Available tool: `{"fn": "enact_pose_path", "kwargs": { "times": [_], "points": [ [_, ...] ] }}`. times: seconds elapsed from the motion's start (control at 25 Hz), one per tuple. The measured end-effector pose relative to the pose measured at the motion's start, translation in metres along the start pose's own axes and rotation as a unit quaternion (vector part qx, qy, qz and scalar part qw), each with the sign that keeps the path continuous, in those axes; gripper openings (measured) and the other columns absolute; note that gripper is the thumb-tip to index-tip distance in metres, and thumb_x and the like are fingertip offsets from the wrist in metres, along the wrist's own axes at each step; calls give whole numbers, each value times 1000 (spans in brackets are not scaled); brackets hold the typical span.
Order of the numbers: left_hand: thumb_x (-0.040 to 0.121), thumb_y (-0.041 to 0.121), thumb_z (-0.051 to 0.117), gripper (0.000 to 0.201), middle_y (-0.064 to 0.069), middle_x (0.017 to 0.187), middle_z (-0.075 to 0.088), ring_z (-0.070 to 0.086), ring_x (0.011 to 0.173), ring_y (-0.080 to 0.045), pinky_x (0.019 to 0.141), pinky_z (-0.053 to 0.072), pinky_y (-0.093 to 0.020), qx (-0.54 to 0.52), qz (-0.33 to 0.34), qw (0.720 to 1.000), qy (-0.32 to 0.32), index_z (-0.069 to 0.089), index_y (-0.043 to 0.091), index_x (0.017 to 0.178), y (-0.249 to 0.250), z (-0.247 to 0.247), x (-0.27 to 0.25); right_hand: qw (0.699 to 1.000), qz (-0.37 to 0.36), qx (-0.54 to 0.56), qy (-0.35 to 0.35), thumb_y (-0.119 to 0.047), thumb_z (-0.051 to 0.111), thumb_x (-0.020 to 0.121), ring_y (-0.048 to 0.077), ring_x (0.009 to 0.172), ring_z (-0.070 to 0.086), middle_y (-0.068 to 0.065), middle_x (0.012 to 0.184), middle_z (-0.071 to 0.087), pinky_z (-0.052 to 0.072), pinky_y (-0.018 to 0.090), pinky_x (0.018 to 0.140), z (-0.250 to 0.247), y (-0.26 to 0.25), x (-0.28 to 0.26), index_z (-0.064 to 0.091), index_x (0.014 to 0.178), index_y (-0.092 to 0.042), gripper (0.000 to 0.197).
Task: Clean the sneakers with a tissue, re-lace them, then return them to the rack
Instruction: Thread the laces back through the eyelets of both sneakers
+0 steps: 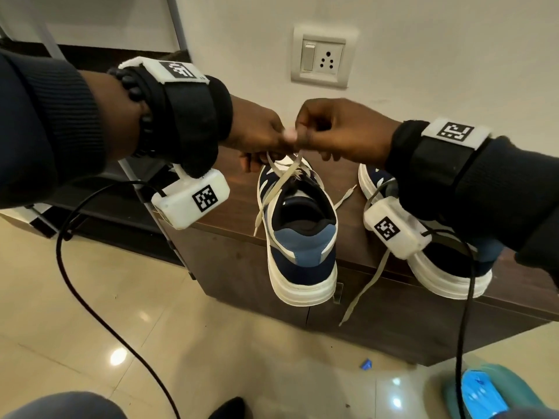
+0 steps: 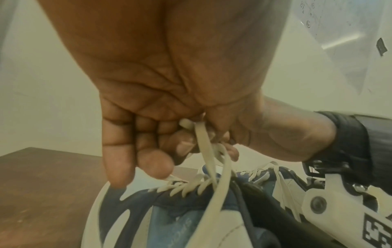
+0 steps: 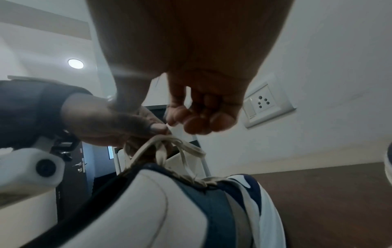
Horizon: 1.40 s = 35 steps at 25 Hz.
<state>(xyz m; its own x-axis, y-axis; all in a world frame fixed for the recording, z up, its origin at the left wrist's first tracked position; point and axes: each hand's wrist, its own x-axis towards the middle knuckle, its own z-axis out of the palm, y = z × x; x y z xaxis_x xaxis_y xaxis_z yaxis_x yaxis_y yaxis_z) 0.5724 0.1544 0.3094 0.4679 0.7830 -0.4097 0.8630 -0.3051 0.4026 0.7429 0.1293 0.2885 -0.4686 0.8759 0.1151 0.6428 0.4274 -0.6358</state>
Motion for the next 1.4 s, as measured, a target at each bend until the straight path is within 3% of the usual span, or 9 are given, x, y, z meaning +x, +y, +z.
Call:
{"fn": "enact_pose_path", "kwargs": {
  "times": [0.08, 0.2, 0.36, 0.52, 0.64, 0.8, 1.04, 1.24, 1.4],
  "points": [
    [99, 35, 40, 29, -4, 81, 59, 58, 73, -16, 71, 52, -28, 16, 23, 1000, 3, 55, 15, 84, 0, -2, -1, 997, 16, -12, -74, -42, 68, 79, 8, 65, 58, 5, 86, 62, 52, 28, 62, -1, 7, 2, 57, 107, -10, 43],
    [95, 39, 45, 25, 0, 84, 62, 61, 79, -14, 71, 51, -25, 46, 51, 998, -1, 55, 18, 87, 0, -8, -8, 992, -11, -23, -128, -19, 67, 85, 8, 67, 61, 7, 83, 66, 53, 25, 64, -11, 9, 3, 62, 104, -8, 22],
    [92, 44, 51, 25, 0, 94, 63, 58, 86, -19, 74, 41, -28, 252, 71, 965, -2, 58, 23, 103, 1, -11, -10, 998, 51, 26, 32, -17, 63, 88, 17, 70, 65, 5, 83, 67, 52, 32, 67, -31, 15, 13, 63, 103, -7, 17],
    [92, 41, 53, 26, -3, 101, 61, 56, 89, -23, 78, 44, -32, 439, 71, 896, -8, 59, 19, 103, 3, 3, 3, 959, 47, -212, 180, -20, 62, 83, 19, 85, 56, 3, 95, 61, 43, 28, 74, -26, 20, 22, 59, 100, -16, 18],
    [88, 39, 60, 24, -2, 98, 60, 54, 85, -22, 75, 41, -29, 435, 66, 898, 8, 60, 19, 101, 7, 5, 6, 981, -28, -176, 72, -33, 62, 87, 10, 72, 50, -3, 78, 58, 40, 23, 68, -20, 4, 10, 61, 85, -17, 16],
    [85, 44, 63, 35, -3, 100, 63, 58, 89, -23, 81, 46, -32, 413, 51, 909, 25, 60, 18, 107, 7, -2, 7, 993, -15, -84, -80, -47, 61, 84, 0, 59, 48, -4, 69, 60, 39, 12, 62, -8, -3, -3, 68, 83, -14, 34],
    [88, 45, 60, 24, -5, 98, 61, 56, 88, -24, 80, 46, -35, 385, 62, 920, 31, 51, 23, 90, 2, -5, 4, 994, 2, -73, -77, -30, 67, 85, 11, 67, 57, -1, 78, 63, 47, 19, 63, 2, 6, 4, 65, 97, -14, 20],
    [93, 45, 49, 29, -7, 95, 61, 56, 86, -23, 80, 46, -34, 374, 82, 923, 40, 59, 18, 95, 3, -5, 0, 992, 19, -107, 62, -26, 58, 91, 9, 66, 65, -6, 76, 67, 52, 26, 73, -10, 9, 8, 64, 95, -15, 14],
    [97, 45, 38, 37, -5, 97, 64, 59, 88, -22, 86, 48, -36, 350, 83, 932, 47, 62, 17, 104, 4, -8, -2, 989, 8, -82, -124, -39, 65, 83, 9, 72, 58, 0, 83, 67, 46, 23, 69, -4, 3, 5, 66, 100, -14, 30]
  ]
}}
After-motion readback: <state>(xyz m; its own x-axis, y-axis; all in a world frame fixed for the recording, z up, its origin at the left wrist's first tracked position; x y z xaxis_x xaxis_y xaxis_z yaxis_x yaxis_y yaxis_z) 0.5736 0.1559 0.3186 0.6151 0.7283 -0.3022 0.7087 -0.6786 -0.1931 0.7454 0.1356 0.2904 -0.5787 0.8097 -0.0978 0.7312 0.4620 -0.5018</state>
